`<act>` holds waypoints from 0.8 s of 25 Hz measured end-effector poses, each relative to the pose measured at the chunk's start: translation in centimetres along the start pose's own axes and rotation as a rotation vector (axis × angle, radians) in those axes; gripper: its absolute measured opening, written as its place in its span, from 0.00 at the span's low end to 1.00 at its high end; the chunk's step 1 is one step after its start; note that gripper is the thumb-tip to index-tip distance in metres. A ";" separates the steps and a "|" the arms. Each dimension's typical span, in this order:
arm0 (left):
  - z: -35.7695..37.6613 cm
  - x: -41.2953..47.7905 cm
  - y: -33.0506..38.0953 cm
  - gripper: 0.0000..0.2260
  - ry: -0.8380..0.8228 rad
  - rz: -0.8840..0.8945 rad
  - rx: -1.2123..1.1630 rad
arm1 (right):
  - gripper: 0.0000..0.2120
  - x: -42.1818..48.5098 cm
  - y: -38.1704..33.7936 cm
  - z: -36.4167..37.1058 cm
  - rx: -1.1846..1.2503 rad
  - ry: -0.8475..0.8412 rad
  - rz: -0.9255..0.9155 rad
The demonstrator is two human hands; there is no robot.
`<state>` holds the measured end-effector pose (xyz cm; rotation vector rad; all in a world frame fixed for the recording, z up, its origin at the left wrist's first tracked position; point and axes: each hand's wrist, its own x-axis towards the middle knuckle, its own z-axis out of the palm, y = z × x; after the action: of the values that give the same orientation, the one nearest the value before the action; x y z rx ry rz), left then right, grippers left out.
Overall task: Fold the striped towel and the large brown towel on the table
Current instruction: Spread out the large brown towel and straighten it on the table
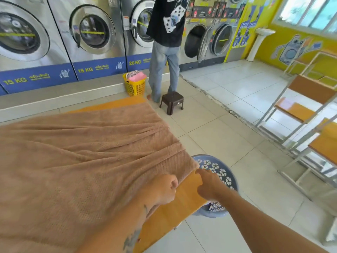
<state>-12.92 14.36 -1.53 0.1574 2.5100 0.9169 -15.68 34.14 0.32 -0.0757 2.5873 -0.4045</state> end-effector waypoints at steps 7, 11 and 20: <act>2.8 6.1 2.6 0.22 0.016 -0.126 0.203 | 0.33 6.4 4.0 -1.3 0.121 -0.017 -0.087; 3.9 7.6 5.1 0.17 0.233 -0.275 0.401 | 0.29 10.6 5.3 -0.9 0.137 -0.108 -0.217; 2.5 7.3 8.1 0.14 -0.076 -0.556 -0.106 | 0.06 14.4 7.8 -6.5 -0.319 -0.733 -0.387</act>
<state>-18.71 23.96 -0.83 -0.5051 2.2410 0.7832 -31.18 41.50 -3.62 -0.7054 1.8734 -0.0620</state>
